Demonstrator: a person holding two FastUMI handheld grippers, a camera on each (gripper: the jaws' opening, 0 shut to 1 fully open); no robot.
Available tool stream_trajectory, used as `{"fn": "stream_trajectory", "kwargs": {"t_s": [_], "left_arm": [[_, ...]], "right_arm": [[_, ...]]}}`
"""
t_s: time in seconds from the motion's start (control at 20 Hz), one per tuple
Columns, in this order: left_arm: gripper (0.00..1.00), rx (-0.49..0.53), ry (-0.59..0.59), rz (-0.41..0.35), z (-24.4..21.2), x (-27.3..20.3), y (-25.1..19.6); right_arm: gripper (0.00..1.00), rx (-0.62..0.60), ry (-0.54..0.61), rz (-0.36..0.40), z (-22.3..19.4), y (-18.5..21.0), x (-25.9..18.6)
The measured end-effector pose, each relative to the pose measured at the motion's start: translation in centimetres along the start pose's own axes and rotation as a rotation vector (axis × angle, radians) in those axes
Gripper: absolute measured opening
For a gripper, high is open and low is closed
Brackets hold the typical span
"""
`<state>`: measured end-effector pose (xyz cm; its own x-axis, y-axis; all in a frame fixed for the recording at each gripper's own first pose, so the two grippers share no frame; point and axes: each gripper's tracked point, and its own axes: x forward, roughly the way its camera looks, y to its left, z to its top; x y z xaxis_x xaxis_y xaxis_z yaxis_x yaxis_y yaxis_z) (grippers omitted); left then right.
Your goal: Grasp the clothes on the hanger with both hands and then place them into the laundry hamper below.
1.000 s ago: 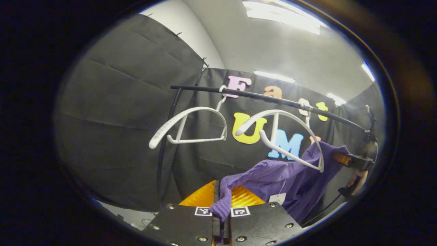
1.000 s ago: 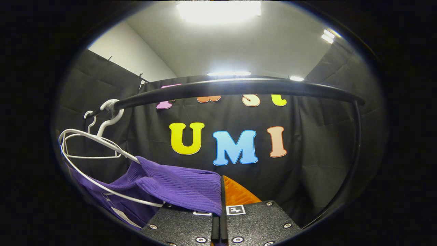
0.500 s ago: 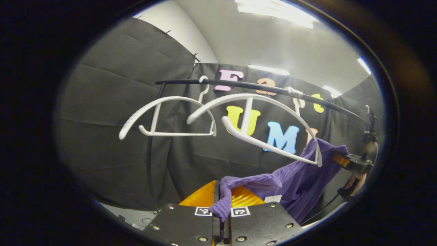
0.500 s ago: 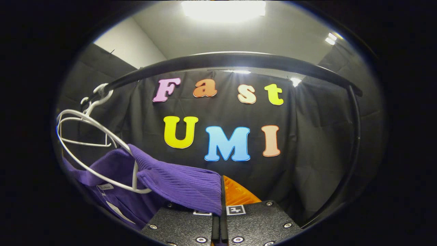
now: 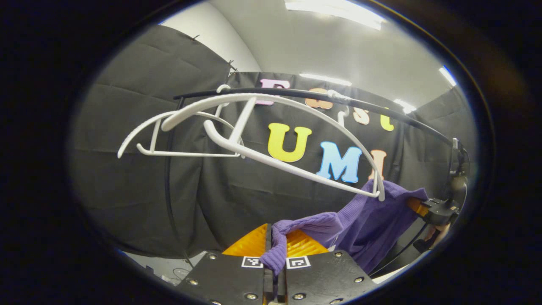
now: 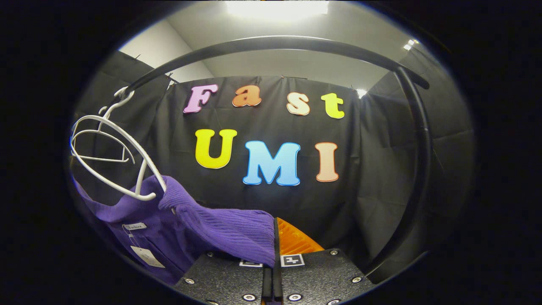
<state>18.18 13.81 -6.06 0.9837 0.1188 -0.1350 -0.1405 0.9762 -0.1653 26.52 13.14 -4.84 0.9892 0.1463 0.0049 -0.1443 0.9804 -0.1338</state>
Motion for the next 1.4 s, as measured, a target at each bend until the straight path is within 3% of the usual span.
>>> {"fn": "stream_trajectory", "kwargs": {"t_s": [0.2, 0.25, 0.45, 0.5, 0.6, 0.65, 0.7, 0.75, 0.85, 0.9, 0.95, 1.4], "left_arm": [[0.11, 0.018, 0.033, 0.01, -1.3, -1.2, -1.8], [0.05, 0.024, 0.038, 0.018, -1.4, -1.6, -2.1], [0.05, 0.044, 0.049, 0.045, -1.8, -3.7, -3.0], [0.11, 0.056, 0.054, 0.049, -1.9, -4.5, -3.1], [0.11, 0.081, 0.067, 0.054, -2.2, -5.8, -3.0], [0.05, 0.09, 0.074, 0.056, -2.2, -6.5, -2.8], [0.05, 0.09, 0.081, 0.058, -2.3, -7.4, -2.5], [0.11, 0.079, 0.089, 0.06, -2.6, -8.3, -2.2], [0.11, 0.058, 0.107, 0.07, -3.3, -10.4, -1.3], [0.05, 0.059, 0.117, 0.079, -3.8, -11.3, -0.6], [0.11, 0.063, 0.129, 0.086, -4.1, -12.2, 0.1], [0.11, 0.075, 0.189, 0.046, -7.4, -17.1, 4.7]], "right_arm": [[0.02, -0.023, 0.043, 0.034, -2.7, -1.5, -1.2], [0.02, -0.015, 0.055, 0.051, -3.2, -1.6, -1.7], [0.02, 0.015, 0.102, 0.131, -4.9, -1.1, -3.9], [0.02, 0.026, 0.117, 0.149, -5.2, -1.0, -4.5], [0.02, 0.046, 0.14, 0.181, -5.5, -0.5, -5.9], [0.02, 0.05, 0.15, 0.192, -5.6, -0.2, -6.7], [0.02, 0.056, 0.163, 0.203, -5.8, 0.2, -7.6], [0.02, 0.064, 0.179, 0.217, -5.9, 0.6, -8.5], [0.02, 0.082, 0.219, 0.245, -6.6, 1.9, -10.5], [0.02, 0.085, 0.241, 0.26, -7.0, 2.6, -11.8], [0.02, 0.088, 0.264, 0.274, -7.4, 3.3, -13.0], [0.02, 0.127, 0.356, 0.336, -8.4, 10.1, -21.1]]}}
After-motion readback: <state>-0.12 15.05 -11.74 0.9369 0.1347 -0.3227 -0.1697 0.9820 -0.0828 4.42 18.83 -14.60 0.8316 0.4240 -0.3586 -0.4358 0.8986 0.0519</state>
